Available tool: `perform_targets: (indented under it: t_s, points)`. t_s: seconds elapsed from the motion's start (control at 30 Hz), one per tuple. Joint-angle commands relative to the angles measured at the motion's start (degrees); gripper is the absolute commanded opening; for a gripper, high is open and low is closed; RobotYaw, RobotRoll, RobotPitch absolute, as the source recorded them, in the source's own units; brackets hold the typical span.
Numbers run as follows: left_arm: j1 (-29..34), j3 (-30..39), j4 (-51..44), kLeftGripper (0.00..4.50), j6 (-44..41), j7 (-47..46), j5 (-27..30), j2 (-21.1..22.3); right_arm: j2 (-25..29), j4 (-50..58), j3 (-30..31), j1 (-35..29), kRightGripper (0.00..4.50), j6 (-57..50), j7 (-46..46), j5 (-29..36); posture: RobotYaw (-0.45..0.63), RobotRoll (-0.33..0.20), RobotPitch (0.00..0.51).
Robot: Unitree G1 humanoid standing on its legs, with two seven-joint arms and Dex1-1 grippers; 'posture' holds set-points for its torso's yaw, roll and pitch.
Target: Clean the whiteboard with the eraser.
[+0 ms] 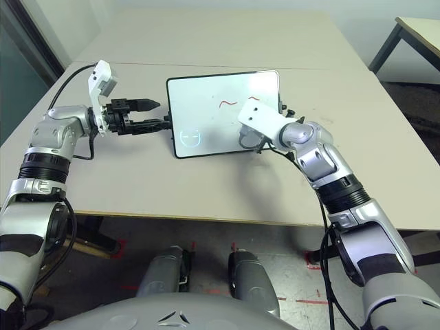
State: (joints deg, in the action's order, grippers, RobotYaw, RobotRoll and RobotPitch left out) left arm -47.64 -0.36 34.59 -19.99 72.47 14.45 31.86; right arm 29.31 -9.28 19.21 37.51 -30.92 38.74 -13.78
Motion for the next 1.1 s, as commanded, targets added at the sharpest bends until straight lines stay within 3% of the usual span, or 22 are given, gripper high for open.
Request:
perform_targets:
  t_s: [0.03,0.6,1.1]
  points:
    - [-0.1,0.2,-0.2,4.50,0.1,0.0,0.3,0.4,-2.3,-0.7,1.5,1.1,0.27,-0.7,0.1,-0.6,0.14,0.000,0.069]
    - [0.1,0.2,-0.6,4.50,-0.2,-0.3,0.6,0.1,-9.4,-0.9,4.7,4.4,0.27,-1.1,0.2,-2.0,0.14,0.000,0.070]
    - [-0.1,0.1,-0.1,4.50,0.2,-0.1,0.5,0.0,-3.6,-2.5,2.5,2.2,0.27,-0.7,0.1,-1.6,0.13,0.000,0.067]
